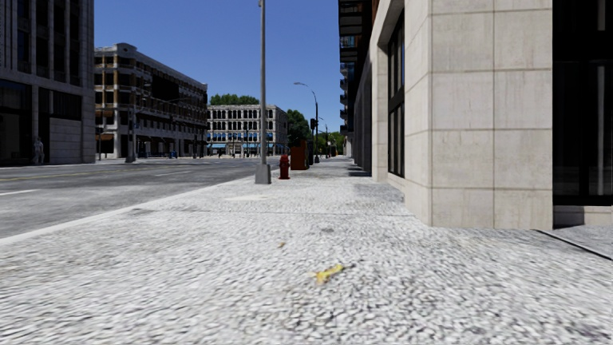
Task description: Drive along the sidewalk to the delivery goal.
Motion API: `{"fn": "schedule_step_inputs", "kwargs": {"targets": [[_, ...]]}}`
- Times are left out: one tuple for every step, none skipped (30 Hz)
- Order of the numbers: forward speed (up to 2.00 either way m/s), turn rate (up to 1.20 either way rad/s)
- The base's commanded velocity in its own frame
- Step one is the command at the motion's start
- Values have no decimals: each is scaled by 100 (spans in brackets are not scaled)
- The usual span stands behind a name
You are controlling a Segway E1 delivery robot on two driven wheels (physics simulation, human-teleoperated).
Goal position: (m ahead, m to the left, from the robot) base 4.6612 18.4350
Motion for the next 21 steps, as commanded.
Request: {"fn": "schedule_step_inputs", "kwargs": {"targets": [[154,0],[155,0],[162,0],[162,0],[169,0],[171,0],[172,0],[172,0],[172,0],[173,0],[173,0],[173,0],[173,0],[173,0],[173,0],[174,0],[186,0],[186,0],[200,0],[200,0],[200,0]]}}
